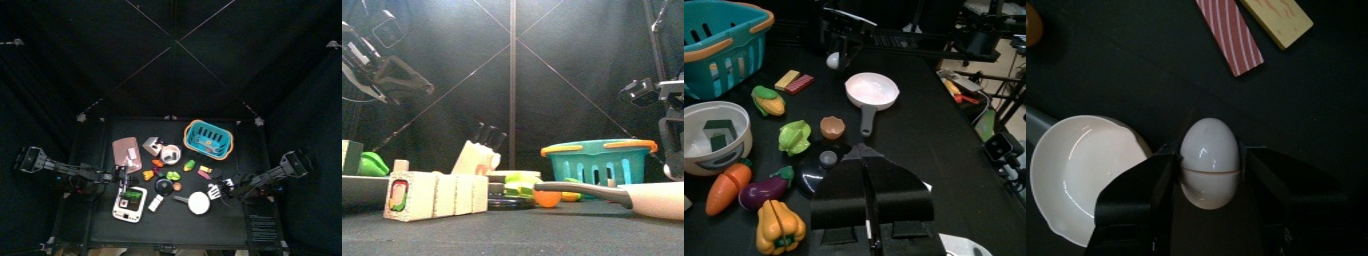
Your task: Place egg in pan
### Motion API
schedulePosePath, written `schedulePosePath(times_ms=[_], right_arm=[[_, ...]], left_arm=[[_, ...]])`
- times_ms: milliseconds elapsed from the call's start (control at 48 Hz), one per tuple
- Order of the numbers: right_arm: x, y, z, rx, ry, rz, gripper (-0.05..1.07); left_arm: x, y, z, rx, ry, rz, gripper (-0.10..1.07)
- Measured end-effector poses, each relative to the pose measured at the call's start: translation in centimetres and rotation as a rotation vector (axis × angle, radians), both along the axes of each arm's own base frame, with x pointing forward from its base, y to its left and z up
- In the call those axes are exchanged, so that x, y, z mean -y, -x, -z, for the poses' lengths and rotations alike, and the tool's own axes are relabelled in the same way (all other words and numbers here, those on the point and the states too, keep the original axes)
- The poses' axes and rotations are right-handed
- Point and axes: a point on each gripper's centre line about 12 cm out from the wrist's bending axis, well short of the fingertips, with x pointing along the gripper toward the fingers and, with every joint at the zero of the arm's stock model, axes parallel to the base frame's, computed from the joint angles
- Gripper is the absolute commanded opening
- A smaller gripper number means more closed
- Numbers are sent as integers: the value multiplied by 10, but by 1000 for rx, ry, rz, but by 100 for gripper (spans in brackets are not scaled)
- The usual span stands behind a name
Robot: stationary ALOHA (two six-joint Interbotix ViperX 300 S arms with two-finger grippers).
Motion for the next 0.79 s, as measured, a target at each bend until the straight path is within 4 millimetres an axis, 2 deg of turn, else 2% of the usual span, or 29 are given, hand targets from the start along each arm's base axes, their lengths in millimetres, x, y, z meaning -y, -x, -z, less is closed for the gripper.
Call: schedulePosePath(times_ms=[271,792], right_arm=[[0,-1,-10,44,-15,-1,62],[4,-17,-29,123,32,-33,61]], left_arm=[[0,0,1,-2,2,-2,12],[0,1,1,-3,3,-3,12]])
